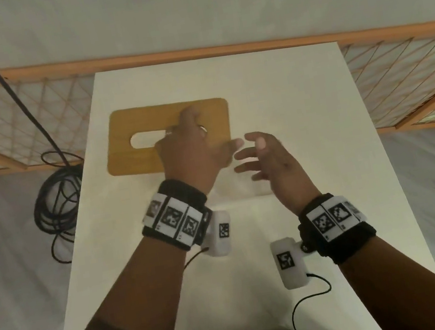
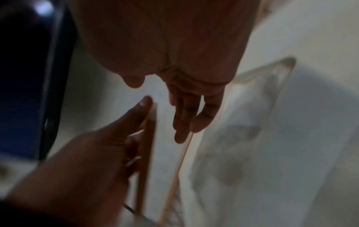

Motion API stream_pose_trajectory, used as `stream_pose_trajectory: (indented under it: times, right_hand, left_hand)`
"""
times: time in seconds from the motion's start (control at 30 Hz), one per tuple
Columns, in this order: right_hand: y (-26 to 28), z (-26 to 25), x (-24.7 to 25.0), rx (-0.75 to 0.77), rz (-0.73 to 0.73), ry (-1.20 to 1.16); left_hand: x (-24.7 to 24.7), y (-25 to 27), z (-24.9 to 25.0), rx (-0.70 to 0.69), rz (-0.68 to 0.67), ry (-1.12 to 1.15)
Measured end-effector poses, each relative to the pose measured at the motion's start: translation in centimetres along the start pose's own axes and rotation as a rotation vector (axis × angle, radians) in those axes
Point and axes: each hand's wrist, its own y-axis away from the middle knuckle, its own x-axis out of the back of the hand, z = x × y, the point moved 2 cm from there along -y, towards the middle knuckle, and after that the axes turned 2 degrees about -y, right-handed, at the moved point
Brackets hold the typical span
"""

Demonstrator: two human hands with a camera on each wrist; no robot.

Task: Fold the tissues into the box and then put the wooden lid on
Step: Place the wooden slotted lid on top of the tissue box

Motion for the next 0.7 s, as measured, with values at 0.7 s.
stream_pose_trajectory:
  times: [0.7]
  right_hand:
    - [-2.2,4.6,5.6,-0.201,0.190,0.394]
  left_hand:
    - [-4.0,3.1,-9.6,0.286,0.096,0.092]
